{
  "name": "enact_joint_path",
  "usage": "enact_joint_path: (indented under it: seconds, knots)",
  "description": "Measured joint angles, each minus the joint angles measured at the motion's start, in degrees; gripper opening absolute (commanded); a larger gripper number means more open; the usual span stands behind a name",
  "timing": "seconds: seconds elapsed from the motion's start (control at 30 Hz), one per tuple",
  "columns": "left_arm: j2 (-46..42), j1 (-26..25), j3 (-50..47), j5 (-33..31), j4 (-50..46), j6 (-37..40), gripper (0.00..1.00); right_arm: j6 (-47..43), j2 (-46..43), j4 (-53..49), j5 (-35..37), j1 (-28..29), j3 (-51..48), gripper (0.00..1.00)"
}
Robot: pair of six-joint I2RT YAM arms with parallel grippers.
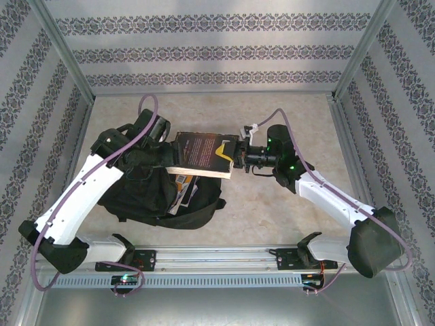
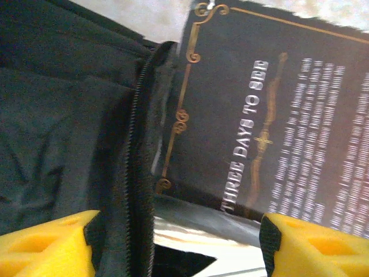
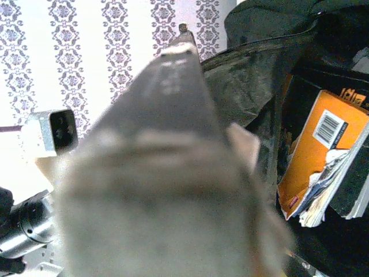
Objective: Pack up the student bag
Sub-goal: Open the student bag at the middle-left of the table.
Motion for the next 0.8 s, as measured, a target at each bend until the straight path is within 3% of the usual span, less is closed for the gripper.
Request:
enact_joint_path:
  seconds: [0.27, 0.5, 0.6, 0.8]
  knots:
    - [0.6, 0.0, -0.3, -5.8, -3.6, 2.7, 0.68, 0.0, 1.0, 0.8, -0.1, 0.0, 0.0, 0.00]
    - [0.2, 0.0, -8.0, -3.9, 0.2, 2.2, 0.56, 0.0, 1.9, 1.2, -0.1, 0.0, 0.0, 0.00]
    - [0.1, 0.0, -9.7, -2.5, 2.7, 1.8, 0.42, 0.0, 2.6, 1.2, -0.1, 0.0, 0.0, 0.00]
    - [-0.2, 0.8, -10.1, 0.1, 5.5, 1.2, 0.01, -0.9, 2.9, 0.4, 0.2, 0.0, 0.2, 0.00]
